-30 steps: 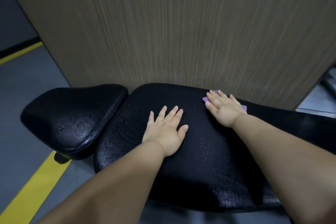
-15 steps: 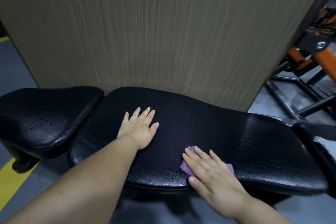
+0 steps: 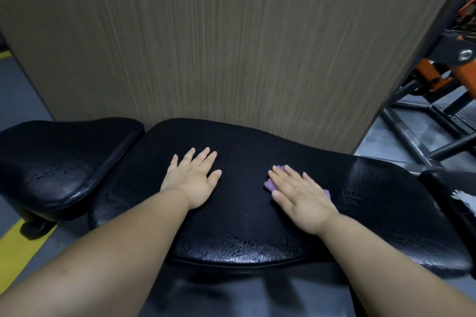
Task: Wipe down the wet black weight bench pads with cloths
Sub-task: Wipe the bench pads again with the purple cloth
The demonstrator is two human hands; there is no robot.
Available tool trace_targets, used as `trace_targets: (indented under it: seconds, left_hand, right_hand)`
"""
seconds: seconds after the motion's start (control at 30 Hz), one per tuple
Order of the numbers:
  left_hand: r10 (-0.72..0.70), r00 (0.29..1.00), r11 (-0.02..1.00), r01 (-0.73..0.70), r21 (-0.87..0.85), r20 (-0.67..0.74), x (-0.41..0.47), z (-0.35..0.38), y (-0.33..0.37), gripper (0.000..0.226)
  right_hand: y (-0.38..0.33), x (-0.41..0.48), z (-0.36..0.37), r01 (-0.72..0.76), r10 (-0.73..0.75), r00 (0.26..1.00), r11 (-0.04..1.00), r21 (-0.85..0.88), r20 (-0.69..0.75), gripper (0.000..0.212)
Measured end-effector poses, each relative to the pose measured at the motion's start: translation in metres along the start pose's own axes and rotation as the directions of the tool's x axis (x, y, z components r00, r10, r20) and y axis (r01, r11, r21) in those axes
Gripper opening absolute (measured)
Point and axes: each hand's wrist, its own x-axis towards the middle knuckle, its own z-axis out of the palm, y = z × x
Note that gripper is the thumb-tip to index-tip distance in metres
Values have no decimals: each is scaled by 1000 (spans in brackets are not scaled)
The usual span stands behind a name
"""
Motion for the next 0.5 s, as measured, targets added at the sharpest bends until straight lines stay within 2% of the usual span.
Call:
trace_targets:
  seconds: [0.27,0.5]
  left_hand:
    - [18,1000,1000,-18,13,4,5,3,-2,59]
    - [20,1000,1000,-20,6,3,5,4,-3,58]
  right_hand:
    - [32,56,-5,-76,77,997,997,33,-20,55]
    - [57,97,-11,-200,201,979,979,31,-25,56]
